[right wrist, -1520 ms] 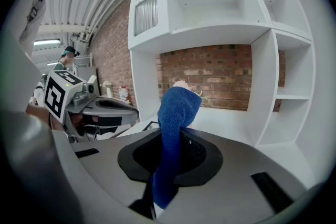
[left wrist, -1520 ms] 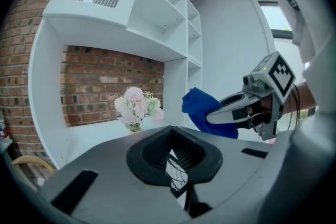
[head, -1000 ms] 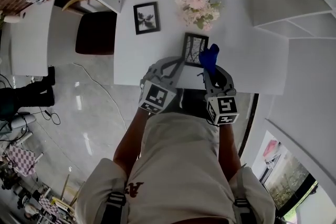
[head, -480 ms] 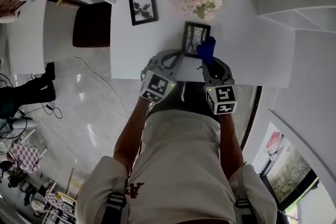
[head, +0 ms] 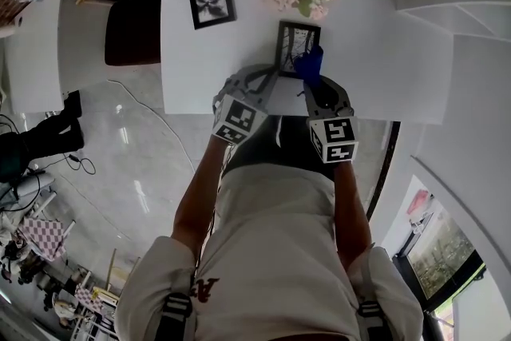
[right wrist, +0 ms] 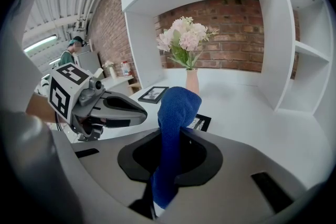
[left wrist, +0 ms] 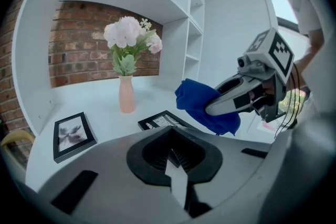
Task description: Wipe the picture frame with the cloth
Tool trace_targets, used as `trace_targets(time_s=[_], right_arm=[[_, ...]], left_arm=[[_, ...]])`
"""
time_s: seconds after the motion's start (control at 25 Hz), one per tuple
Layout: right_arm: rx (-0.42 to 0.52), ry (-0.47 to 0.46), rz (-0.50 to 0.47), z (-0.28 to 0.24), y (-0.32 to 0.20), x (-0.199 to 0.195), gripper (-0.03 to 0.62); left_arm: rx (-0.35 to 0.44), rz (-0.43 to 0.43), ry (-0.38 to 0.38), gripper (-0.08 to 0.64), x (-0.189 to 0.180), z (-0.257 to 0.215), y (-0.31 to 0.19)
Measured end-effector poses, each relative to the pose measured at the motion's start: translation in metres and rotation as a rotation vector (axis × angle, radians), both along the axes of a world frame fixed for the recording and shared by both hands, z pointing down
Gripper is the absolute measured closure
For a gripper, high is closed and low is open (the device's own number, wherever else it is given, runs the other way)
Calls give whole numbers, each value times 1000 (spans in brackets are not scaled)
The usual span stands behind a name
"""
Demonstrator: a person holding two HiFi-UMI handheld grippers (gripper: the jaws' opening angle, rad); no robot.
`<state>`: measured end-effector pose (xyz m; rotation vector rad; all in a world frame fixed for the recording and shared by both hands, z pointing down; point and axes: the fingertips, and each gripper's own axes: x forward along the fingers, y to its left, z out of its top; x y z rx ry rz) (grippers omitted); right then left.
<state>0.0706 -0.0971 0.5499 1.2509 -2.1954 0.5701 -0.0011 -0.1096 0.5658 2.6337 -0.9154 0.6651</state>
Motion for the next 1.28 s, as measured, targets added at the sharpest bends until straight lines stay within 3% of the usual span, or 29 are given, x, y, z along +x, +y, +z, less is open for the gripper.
trace_targets(time_s=[1.28], right_arm=[[-81,-32,-65,42,-22,-44,541]], left_arm=[[-112,36,-107,565,10,62,10]])
